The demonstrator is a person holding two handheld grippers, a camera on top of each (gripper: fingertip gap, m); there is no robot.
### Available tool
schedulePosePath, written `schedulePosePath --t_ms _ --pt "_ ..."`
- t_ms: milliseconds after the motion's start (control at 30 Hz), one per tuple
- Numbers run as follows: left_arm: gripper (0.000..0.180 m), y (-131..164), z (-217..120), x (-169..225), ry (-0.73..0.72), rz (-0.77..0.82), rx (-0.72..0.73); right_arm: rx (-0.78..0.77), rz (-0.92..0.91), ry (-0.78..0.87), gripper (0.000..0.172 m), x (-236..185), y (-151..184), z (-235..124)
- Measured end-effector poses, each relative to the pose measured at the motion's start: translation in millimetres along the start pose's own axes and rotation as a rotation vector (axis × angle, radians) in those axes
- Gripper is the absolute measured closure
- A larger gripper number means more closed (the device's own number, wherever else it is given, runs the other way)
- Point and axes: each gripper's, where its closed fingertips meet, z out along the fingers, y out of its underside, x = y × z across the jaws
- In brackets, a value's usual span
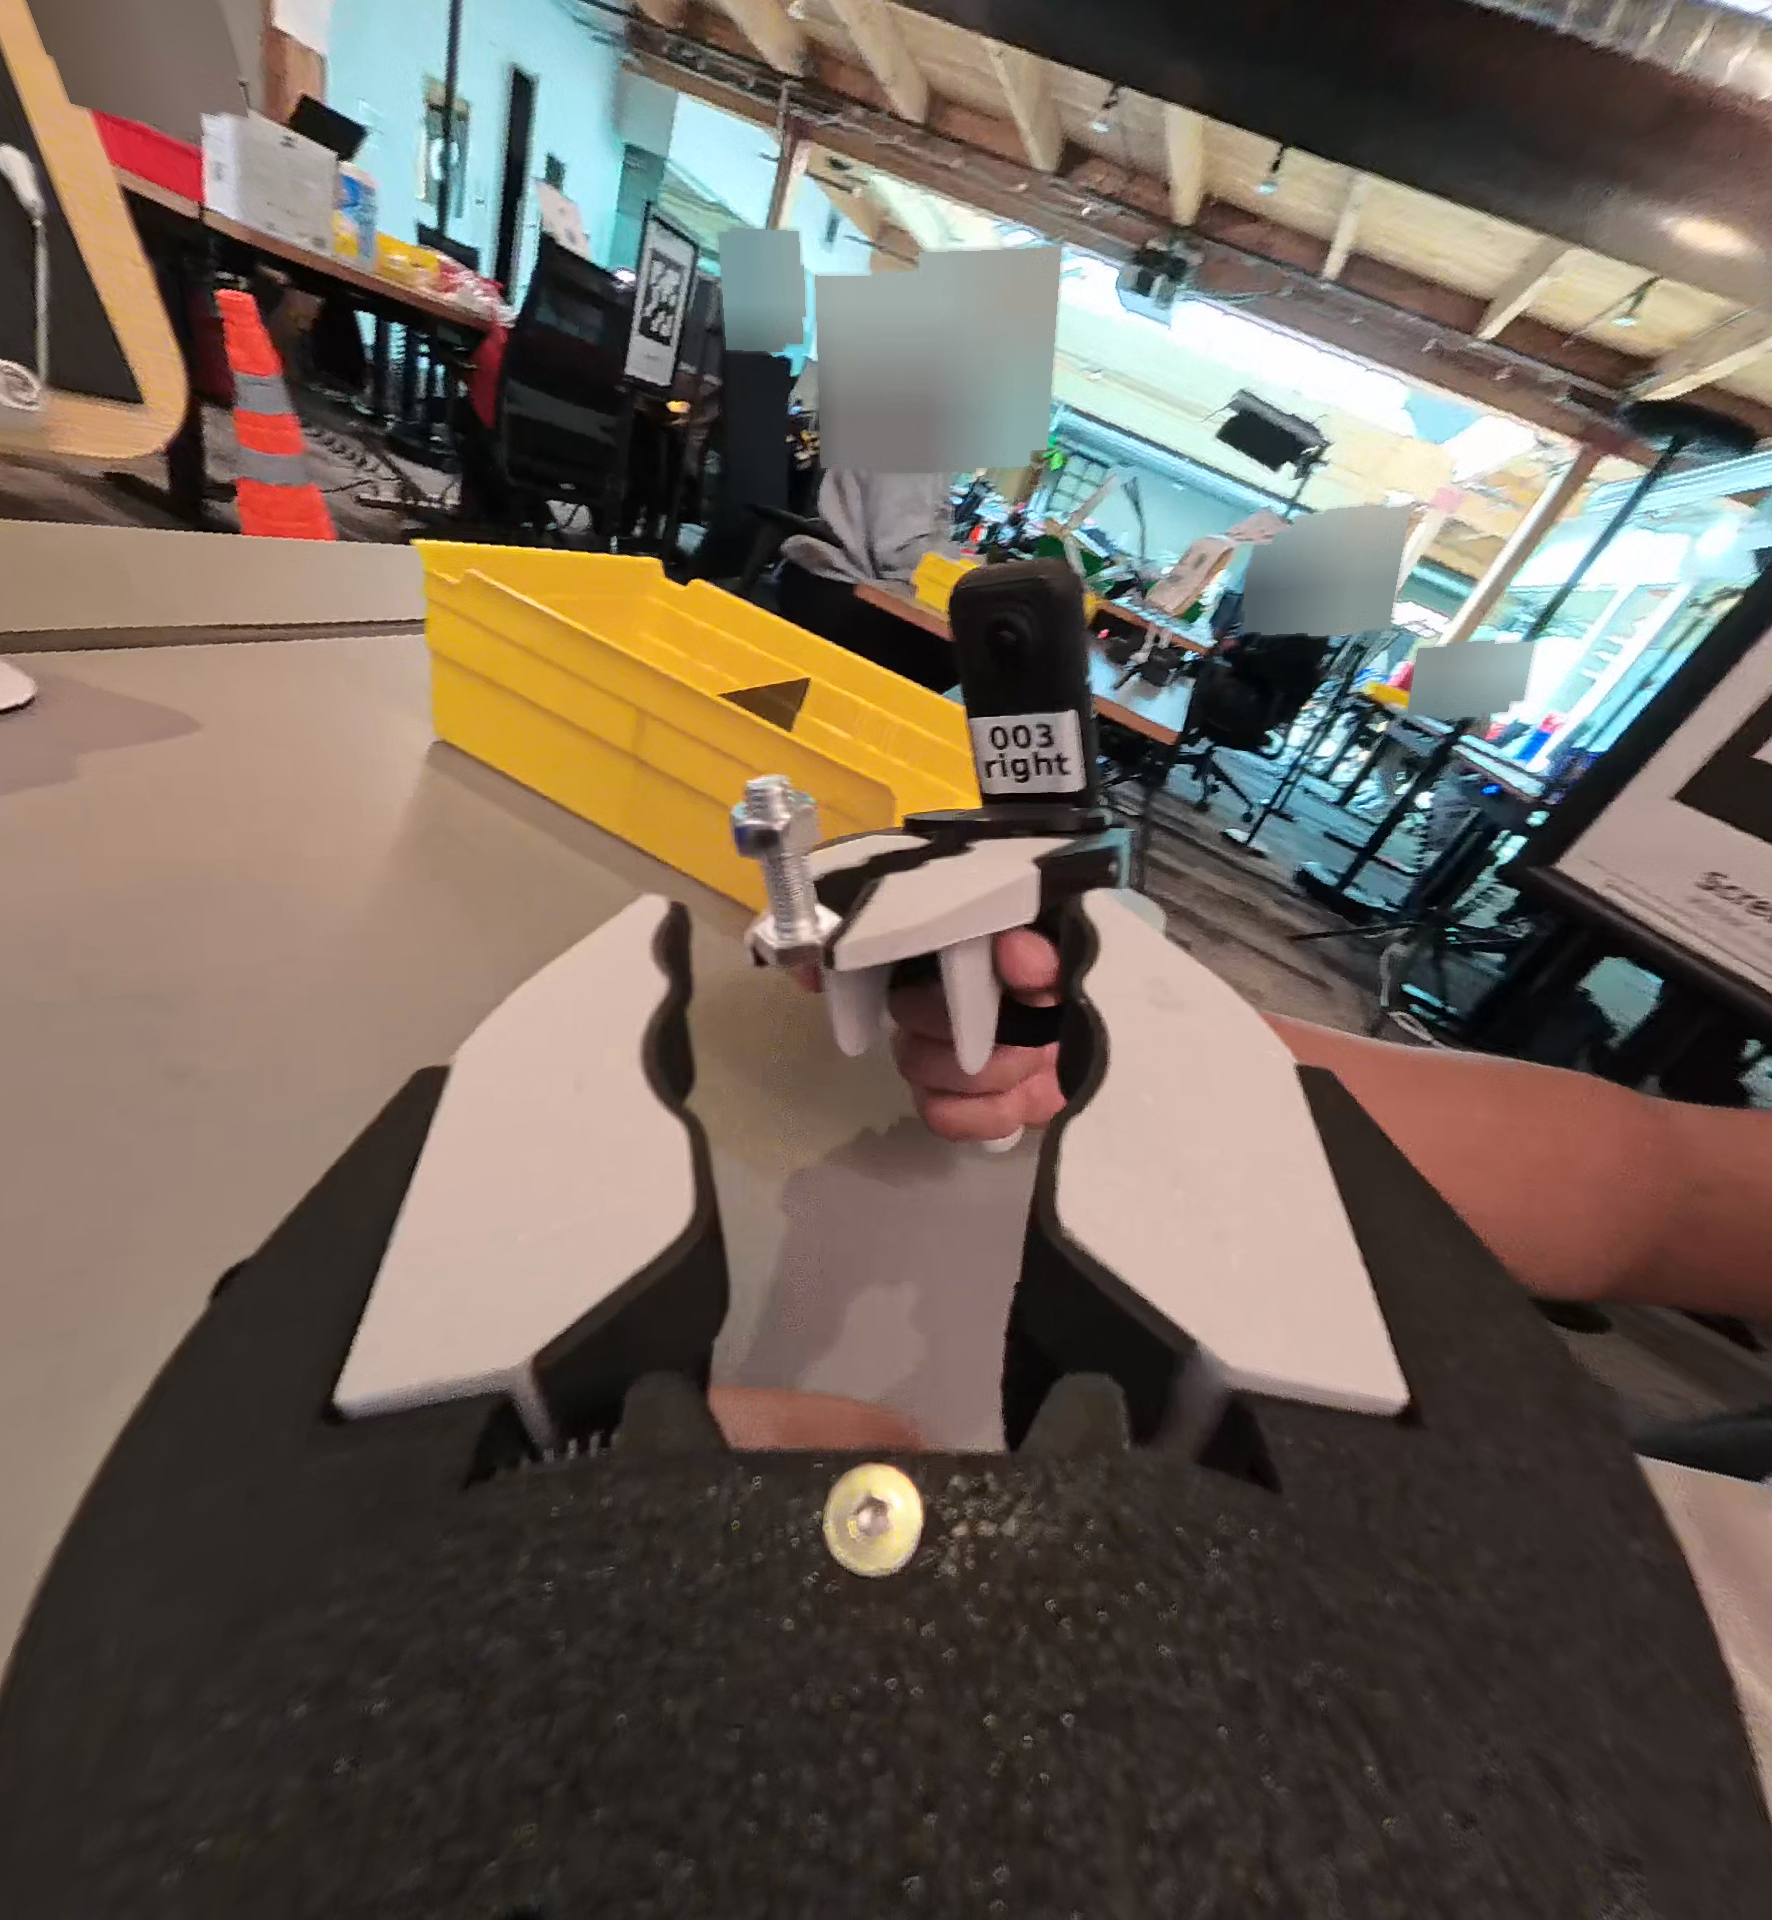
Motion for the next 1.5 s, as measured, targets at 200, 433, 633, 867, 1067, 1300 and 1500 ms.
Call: schedulePosePath --t_ms 200,433,633,867,1067,1300,1500 --pt "0.105 6 17 2 -0.035 0.03 -0.02 -0.05 -0.029 -0.039 0.155 -17 14 16" --pt "0.113 -4 6 7 -0.052 0.06 0.029 0.077 0.039 0.072 0.155 19 -17 -16" --pt "0.101 7 20 -1 -0.055 0.005 -0.015 0.012 -0.01 -0.052 0.155 -13 -4 -3" --pt "0.107 7 24 23 0.041 0.04 -0.017 0.021 -0.028 -0.044 0.155 -13 -5 -2" --pt "0.109 -4 16 12 -0.012 0.027 0.033 0.038 -0.029 -0.015 0.155 -8 -9 -8" --pt "0.095 -12 17 21 0.006 -0.006 0.084 0.077 -0.012 0.009 0.155 -10 -6 3" --pt "0.105 -25 9 16 -0.024 -0.009 0.131 0.136 0.019 0.021 0.155 -7 -13 -4"
